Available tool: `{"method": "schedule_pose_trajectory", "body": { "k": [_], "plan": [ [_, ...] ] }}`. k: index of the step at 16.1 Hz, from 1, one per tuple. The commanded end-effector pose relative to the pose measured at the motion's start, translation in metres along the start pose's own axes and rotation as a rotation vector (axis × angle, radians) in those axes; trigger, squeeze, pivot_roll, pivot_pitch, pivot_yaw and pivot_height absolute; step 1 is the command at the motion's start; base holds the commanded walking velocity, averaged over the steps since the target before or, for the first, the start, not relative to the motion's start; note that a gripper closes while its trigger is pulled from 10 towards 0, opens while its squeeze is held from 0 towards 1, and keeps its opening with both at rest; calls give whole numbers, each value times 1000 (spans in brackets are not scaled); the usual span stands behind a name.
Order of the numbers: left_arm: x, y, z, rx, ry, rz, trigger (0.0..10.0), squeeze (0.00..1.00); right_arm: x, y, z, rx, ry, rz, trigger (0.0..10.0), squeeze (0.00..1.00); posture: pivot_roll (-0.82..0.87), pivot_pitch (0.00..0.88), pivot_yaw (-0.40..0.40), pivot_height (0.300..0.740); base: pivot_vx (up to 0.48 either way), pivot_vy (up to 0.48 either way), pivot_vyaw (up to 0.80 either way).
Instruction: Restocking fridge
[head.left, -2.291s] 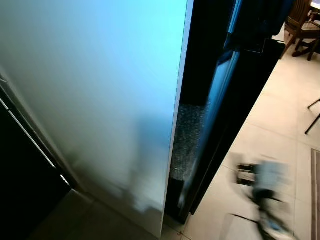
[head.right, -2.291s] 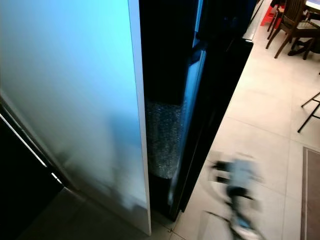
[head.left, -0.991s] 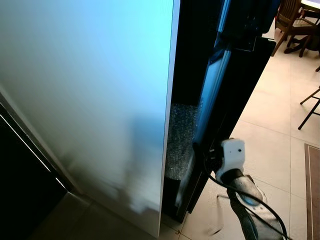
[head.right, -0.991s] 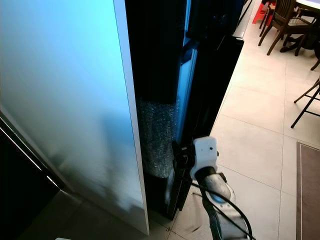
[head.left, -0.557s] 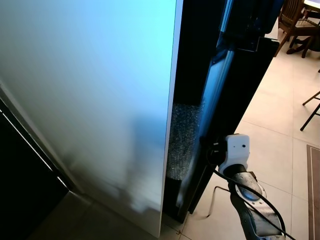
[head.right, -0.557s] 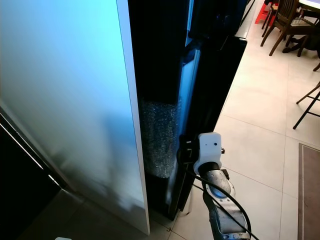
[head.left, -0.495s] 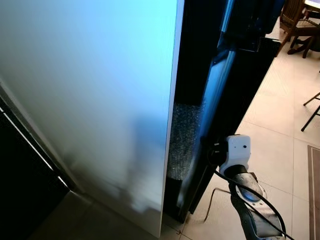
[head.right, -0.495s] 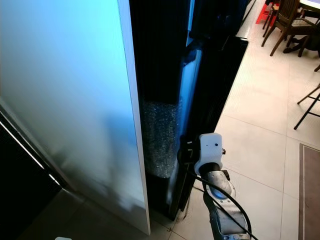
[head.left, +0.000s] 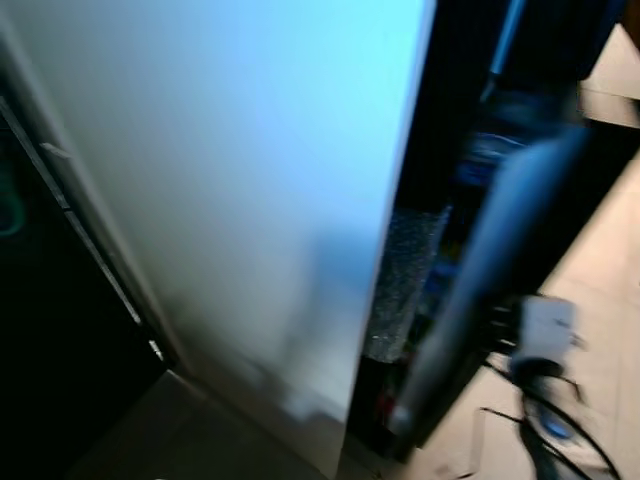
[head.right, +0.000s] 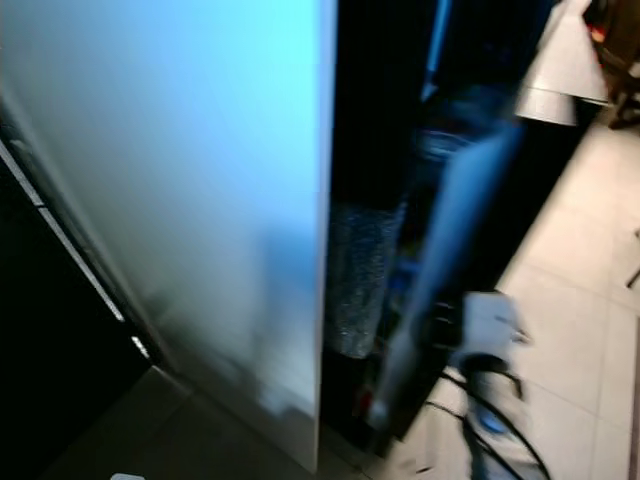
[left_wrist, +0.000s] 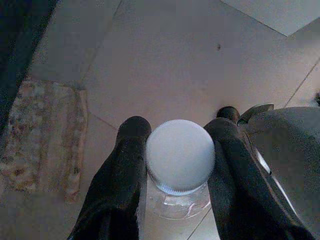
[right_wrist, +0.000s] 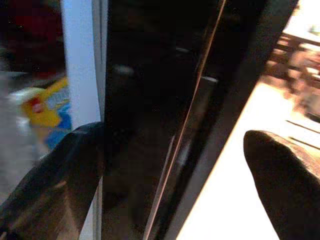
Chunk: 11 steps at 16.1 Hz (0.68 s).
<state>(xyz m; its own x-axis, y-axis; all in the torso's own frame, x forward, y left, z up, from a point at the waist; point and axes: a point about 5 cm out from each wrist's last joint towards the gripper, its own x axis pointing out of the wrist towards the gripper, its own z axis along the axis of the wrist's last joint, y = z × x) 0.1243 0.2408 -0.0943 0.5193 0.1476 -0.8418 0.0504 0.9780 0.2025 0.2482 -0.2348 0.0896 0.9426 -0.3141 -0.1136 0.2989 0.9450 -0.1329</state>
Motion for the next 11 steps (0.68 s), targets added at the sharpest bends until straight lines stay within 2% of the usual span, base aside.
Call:
{"method": "schedule_pose_trajectory", "body": {
  "k": [1, 5, 7, 9, 11],
  "plan": [
    [-1, -2, -6, 1, 25, -9, 10000, 0, -7, -61, -30, -10, 150, -287, 10000, 0, -117, 0, -17, 740, 0, 0, 0],
    [-1, -2, -6, 5, 25, -12, 10000, 0, -17, -82, -53, -23, 228, -365, 10000, 0, -117, 0, -18, 740, 0, 0, 0],
    [-1, -2, -6, 7, 26, -12, 10000, 0, -20, -87, -77, -72, 309, -344, 10000, 0, -121, 0, -16, 740, 0, 0, 0],
    [-1, -2, -6, 5, 26, -11, 10000, 0, -26, -88, -103, -77, 412, -320, 10000, 0, -118, 0, -15, 740, 0, 0, 0],
    [-1, -2, -6, 10, 25, -10, 10000, 0, -31, -78, -126, -70, 511, -246, 10000, 0, -123, 0, -8, 740, 0, 0, 0]
  ]
}}
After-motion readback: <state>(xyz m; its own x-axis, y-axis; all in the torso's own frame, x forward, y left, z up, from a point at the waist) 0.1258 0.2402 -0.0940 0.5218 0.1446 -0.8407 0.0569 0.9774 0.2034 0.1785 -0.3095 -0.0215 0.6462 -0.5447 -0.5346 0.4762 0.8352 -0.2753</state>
